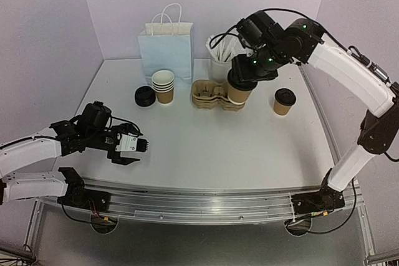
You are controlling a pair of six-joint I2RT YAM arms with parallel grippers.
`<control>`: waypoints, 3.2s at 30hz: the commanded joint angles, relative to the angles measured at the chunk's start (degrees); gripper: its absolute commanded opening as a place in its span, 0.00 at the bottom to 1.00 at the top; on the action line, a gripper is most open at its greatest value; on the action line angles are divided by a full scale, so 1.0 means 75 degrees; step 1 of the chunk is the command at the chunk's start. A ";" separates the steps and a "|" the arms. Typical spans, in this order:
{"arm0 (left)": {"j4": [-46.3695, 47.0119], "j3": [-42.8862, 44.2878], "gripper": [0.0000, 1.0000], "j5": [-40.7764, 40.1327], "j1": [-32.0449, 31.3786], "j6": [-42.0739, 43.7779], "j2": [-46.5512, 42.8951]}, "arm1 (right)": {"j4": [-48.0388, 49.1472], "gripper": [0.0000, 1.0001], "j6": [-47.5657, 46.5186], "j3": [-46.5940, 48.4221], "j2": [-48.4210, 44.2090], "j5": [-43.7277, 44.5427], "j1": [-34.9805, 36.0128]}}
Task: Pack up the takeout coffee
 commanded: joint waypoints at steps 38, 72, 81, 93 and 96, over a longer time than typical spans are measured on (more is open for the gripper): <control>-0.0124 0.0430 0.83 -0.0176 0.0017 -0.0499 -0.0079 | 0.3627 0.24 -0.1123 -0.3920 0.0658 -0.1080 -0.7194; -0.0051 0.0750 0.82 -0.0271 0.0017 -0.0768 -0.0026 | 0.2463 0.86 -0.1736 -0.2133 -0.0075 -0.1499 -0.6967; 0.0602 0.2113 0.83 -0.1064 0.0107 -0.3143 0.0603 | 0.2289 0.81 -0.0842 -0.1695 -0.0826 -0.1660 -0.5388; -0.0385 0.7880 0.89 -0.0003 0.2290 -0.4295 0.4249 | 0.2761 0.80 -0.0278 -0.1792 -0.1190 -0.2826 -0.3996; -0.0152 0.9309 0.92 -0.0125 0.2544 -0.4230 0.5356 | 0.2836 0.80 -0.0281 -0.1981 -0.1338 -0.2877 -0.3886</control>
